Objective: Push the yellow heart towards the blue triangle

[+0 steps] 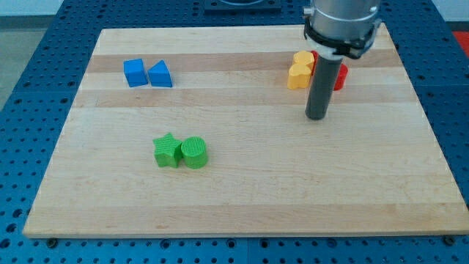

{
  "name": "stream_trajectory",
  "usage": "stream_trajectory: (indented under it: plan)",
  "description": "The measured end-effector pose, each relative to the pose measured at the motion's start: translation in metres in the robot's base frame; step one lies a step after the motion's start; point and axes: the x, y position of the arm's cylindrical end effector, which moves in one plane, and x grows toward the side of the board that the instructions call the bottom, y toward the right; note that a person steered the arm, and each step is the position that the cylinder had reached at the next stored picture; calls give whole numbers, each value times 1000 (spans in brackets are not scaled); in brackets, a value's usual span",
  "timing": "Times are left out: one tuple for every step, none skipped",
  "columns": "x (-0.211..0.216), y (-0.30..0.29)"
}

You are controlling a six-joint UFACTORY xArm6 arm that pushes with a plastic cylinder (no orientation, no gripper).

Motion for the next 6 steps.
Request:
stream_trajectory:
  plan:
    - [-54, 1]
    - [-91, 3]
    - [-98, -3]
    - [-98, -25]
    - [-87, -50]
    - [-62, -74]
